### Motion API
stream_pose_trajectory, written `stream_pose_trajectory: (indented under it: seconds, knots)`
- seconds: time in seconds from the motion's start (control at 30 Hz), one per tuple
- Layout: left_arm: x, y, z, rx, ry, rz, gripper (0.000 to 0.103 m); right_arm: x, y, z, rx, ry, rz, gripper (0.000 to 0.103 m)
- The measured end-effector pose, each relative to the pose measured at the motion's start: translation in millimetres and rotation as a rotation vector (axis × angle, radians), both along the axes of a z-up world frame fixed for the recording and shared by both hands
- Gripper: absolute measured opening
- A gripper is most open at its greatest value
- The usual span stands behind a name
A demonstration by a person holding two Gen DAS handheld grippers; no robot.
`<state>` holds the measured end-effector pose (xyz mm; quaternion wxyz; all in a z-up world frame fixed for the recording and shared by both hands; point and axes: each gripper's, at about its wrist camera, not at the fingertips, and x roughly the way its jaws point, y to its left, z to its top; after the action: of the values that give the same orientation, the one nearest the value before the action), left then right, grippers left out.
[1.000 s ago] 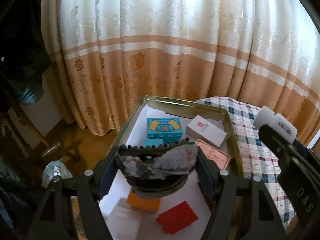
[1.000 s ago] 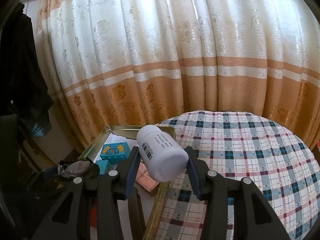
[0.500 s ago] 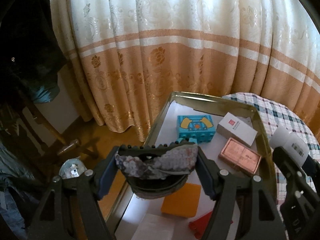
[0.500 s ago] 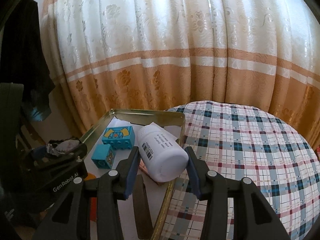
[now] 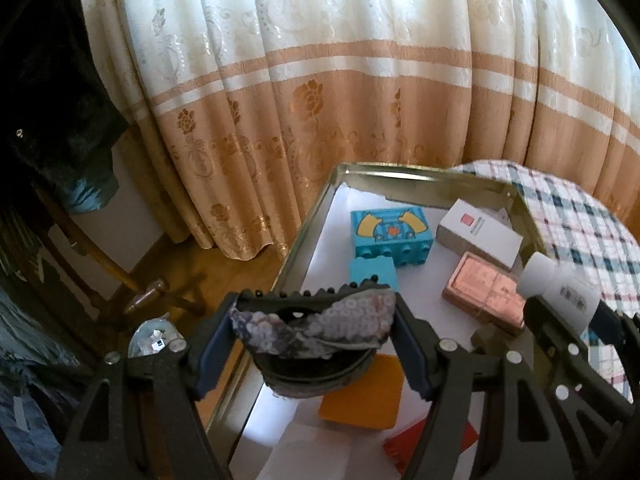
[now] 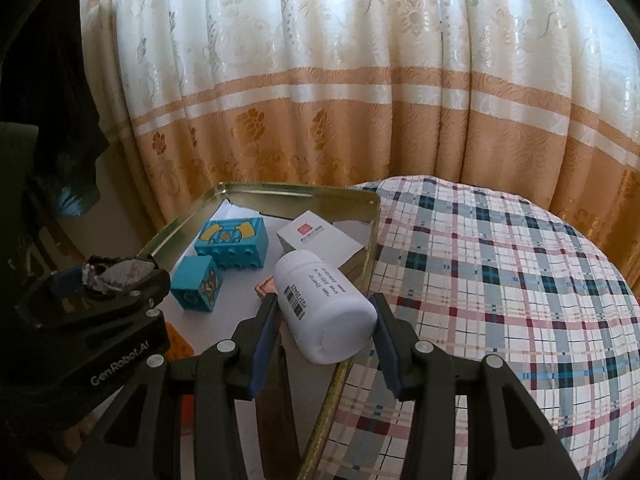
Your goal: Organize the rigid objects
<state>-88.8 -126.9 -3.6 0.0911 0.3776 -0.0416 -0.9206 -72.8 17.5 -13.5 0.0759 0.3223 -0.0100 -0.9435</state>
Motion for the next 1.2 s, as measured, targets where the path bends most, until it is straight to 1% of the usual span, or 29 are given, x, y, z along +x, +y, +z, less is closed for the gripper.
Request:
stream_pose_trajectory:
  seconds: [0.1, 0.17, 0.2, 0.23, 0.27, 0.3, 0.33, 0.4, 0.5, 0.53, 0.63, 0.73, 0.83, 1.2]
  knots:
    - [0, 1, -3, 0.006, -0.016, -0.011, 0.073, -2, -4, -4, 0.005, -0.009, 0.035, 0.050]
    - [0, 1, -2, 0.012, -0.018, -0.009, 0.075, 2, -5, -4, 0.009, 0.010, 0.054, 0.056]
    - [0, 2, -2, -0.003, -0.019, -0.003, 0.078, 4, -4, -3, 0.007, 0.018, 0.057, 0.059]
    - [0, 2, -2, -0.026, -0.015, 0.004, 0.086, 5, -3, -4, 0.008, 0.023, 0.055, 0.061]
    - [0, 2, -1, -0.043, -0.007, 0.011, 0.096, 8, -2, -4, 0.010, 0.032, 0.047, 0.064]
    - [2, 2, 0, -0.052, 0.006, 0.018, 0.099, 10, 1, -3, 0.008, 0.044, 0.038, 0.069]
    - [5, 1, 3, -0.043, 0.025, 0.015, 0.101, 14, 4, -3, -0.001, 0.064, 0.024, 0.072]
    - [8, 1, 7, 0.002, 0.041, -0.002, 0.102, 23, 13, 1, -0.027, 0.119, -0.006, 0.082]
    - [9, 5, 9, 0.025, 0.046, -0.022, 0.102, 32, 24, 9, -0.066, 0.174, -0.044, 0.090]
    - [9, 8, 10, 0.016, 0.052, -0.027, 0.102, 36, 29, 10, -0.084, 0.196, -0.061, 0.091]
    - [11, 13, 11, 0.000, 0.058, -0.037, 0.102, 40, 38, 11, -0.108, 0.220, -0.106, 0.091]
    - [13, 11, 12, 0.033, 0.057, -0.036, 0.102, 38, 48, 8, -0.144, 0.192, -0.147, 0.091]
    - [17, 10, 13, 0.060, 0.067, -0.041, 0.102, 39, 55, 6, -0.181, 0.182, -0.170, 0.091]
    - [34, 17, 11, 0.055, 0.095, -0.059, 0.102, 52, 55, 11, -0.155, 0.250, -0.226, 0.091]
